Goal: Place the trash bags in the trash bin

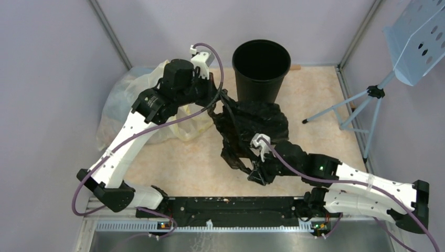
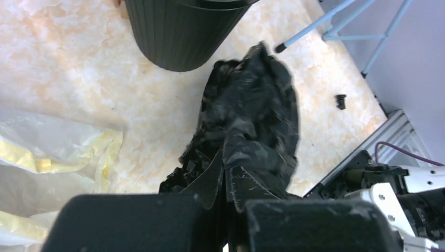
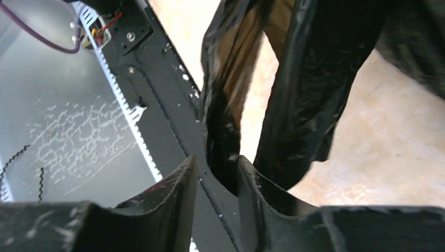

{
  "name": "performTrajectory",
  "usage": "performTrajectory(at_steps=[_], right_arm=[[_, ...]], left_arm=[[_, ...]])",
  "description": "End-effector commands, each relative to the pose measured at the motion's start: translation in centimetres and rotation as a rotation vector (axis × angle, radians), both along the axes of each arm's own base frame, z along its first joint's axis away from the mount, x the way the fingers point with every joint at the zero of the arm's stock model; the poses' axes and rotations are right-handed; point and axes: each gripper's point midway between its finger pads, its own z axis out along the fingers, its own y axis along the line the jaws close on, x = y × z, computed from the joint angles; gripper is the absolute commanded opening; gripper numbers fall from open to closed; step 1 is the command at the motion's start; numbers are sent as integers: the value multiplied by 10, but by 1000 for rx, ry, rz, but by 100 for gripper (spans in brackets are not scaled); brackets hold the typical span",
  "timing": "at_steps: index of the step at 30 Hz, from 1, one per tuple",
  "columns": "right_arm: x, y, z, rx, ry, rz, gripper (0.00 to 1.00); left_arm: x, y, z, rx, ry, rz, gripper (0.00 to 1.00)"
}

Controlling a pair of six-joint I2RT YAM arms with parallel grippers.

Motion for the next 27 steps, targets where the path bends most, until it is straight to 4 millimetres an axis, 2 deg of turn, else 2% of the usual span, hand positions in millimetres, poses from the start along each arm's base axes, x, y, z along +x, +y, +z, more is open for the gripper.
performTrajectory(at_steps=[1,5,7,9,11,13,15,19,23,27], right_arm=[[23,-16,41,39,-97,-141,36],[40,-28,68,53,-151,-259,47],[41,-29,83,91,-162,-271,63],[42,-30,97,135,-165,-295,75],[50,-38,108,170,-171,-374,80],[68,-56,110,162,-181,-543,81],[82,-76,103,129,-183,-697,83],[104,-100,87,120,-123,-912,87],[125,-104,54,136,36,-1005,88],[137,-93,26,322,250,-1055,89]], left_arm=[[-12,-3,34,-77,-24,-37,0],[-18,-5,32,-87,-4,-62,0],[-20,-2,30,-83,0,-55,0],[-20,2,29,-78,-5,-40,0],[-24,5,31,-77,-16,-44,0],[-28,9,33,-79,-27,-41,0],[-32,13,33,-78,-34,-39,0],[-38,19,24,-63,-24,-35,0],[-49,19,14,-80,-3,-63,0],[-58,21,6,-93,11,-76,0]])
